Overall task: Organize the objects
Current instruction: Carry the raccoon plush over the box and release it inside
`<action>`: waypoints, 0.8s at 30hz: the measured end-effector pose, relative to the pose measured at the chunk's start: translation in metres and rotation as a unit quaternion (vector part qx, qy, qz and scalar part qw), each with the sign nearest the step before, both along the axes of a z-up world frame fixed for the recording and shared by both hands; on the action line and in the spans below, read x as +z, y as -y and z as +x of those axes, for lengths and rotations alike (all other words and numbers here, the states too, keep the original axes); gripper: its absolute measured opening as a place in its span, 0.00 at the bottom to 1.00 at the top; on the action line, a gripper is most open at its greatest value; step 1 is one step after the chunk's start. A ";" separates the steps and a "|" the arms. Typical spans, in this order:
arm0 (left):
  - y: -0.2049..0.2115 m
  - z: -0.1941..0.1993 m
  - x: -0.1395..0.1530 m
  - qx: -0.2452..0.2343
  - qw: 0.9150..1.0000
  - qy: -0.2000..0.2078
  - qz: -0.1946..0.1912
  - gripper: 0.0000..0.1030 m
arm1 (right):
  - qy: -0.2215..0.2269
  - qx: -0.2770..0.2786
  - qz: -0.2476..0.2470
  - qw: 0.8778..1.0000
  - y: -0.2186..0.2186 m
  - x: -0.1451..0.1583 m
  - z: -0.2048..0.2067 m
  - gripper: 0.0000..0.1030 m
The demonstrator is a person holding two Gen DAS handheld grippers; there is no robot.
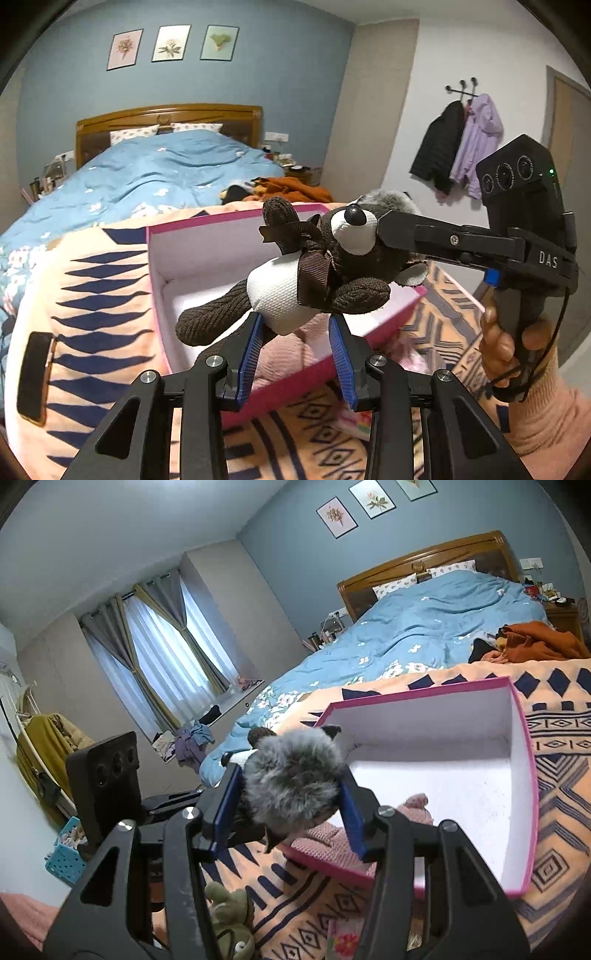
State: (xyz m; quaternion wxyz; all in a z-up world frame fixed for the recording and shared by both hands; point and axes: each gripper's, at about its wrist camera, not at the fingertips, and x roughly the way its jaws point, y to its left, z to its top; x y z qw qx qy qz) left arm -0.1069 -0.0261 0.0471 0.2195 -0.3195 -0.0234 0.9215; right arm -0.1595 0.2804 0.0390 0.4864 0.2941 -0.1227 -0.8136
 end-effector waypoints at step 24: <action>0.013 -0.073 -0.043 0.076 0.994 0.072 -0.027 0.38 | 0.076 -0.025 0.084 0.993 0.044 -0.049 -0.072 0.55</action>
